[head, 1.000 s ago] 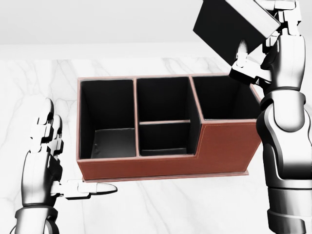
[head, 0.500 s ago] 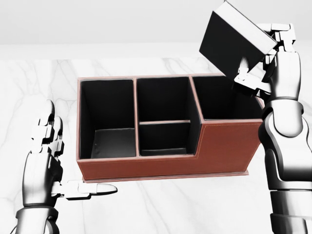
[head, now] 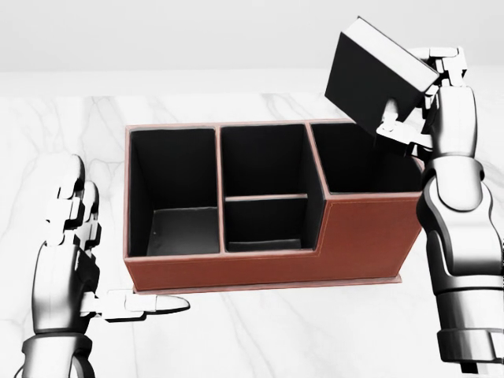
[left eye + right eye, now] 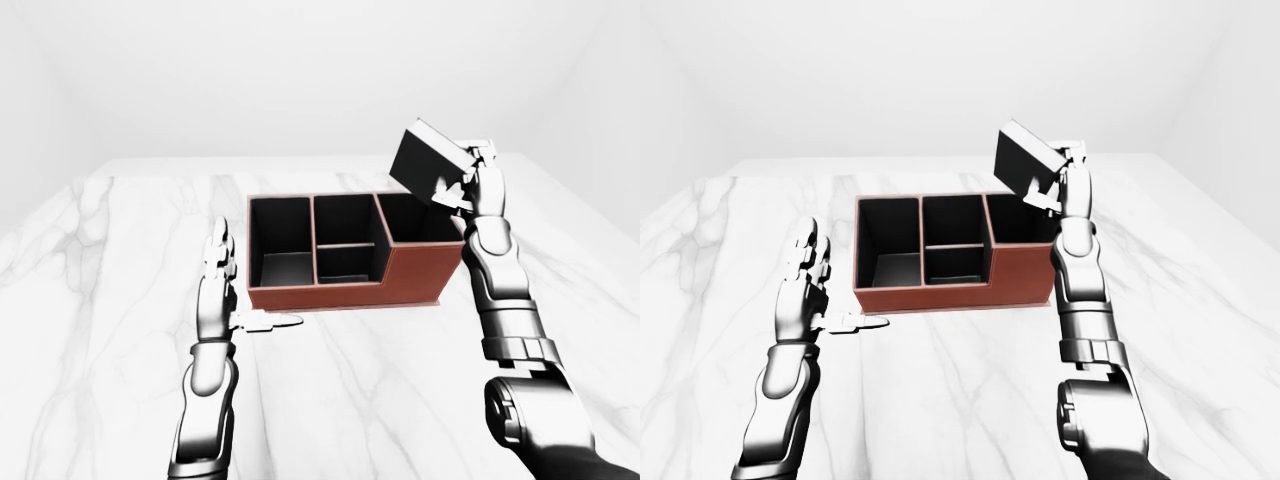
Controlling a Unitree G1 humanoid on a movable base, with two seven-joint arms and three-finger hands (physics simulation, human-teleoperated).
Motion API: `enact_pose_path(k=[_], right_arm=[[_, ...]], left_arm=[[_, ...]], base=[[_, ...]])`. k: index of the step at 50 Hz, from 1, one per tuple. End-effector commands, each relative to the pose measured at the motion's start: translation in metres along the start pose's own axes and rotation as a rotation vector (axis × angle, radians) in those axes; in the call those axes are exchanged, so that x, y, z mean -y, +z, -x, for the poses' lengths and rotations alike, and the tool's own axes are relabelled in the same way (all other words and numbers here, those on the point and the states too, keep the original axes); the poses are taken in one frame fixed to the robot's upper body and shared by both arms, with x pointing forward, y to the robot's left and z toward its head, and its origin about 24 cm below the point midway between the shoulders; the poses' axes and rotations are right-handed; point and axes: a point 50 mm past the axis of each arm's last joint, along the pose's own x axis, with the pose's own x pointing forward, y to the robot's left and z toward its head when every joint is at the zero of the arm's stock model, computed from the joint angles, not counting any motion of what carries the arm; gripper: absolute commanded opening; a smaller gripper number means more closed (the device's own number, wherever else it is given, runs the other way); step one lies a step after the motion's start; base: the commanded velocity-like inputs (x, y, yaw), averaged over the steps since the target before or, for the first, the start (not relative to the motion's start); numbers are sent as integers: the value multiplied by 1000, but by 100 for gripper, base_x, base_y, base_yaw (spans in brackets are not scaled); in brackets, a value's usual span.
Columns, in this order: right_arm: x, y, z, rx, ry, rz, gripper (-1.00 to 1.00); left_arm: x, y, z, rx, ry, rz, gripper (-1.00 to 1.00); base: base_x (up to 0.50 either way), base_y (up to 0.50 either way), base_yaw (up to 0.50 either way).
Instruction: Pick up the book and place it in the right compartment of the caddy.
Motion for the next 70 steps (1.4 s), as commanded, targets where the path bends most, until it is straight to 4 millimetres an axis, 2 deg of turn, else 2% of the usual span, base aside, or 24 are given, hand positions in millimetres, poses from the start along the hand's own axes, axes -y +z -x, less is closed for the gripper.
enact_pose_path(k=[1,2,4,5,8,21,24,36,53,54,56,62,70], right_arm=[[3,7,-8,31,-23,-60,-100],[2,-3,-6,31,-23,-58,-100],[3,5,-10,29,-23,-56,-100],[1,-3,-8,29,-23,-56,-100],[2,6,-12,27,-20,-53,-100],[7,3,-18,16,-34,-38,-100],[6,-6,-16,2,-34,-30,-100],[11,-22,-15,-61,-47,-12,-100],[15,-26,-5,-46,-50,-15,-100],[14,-37,-2,-87,-50,-13,-100],[15,-27,-4,-47,-46,-14,-100],[15,-41,-2,-110,-48,-3,-100],[16,-47,-4,-145,-51,7,-100]], left_arm=[[0,1,1,4,-2,2,100],[0,2,1,6,-3,2,100],[0,1,1,2,-3,2,100],[-1,1,1,4,-3,2,100],[0,-1,1,-4,-3,1,100],[0,-5,0,-23,-4,0,100],[0,-5,0,-21,-3,0,100],[-1,-7,0,-28,-1,-1,100],[0,-6,1,-26,-2,-1,100],[0,-6,0,-26,-2,-1,100],[0,-6,1,-24,-3,-1,100],[-1,-6,0,-26,-3,-1,100],[-1,-7,0,-30,-3,-1,100]], base=[[0,0,0],[0,0,0],[0,0,0],[0,0,0],[0,0,0],[0,0,0],[0,0,0],[0,0,0],[0,0,0],[0,0,0],[0,0,0],[0,0,0],[0,0,0]])
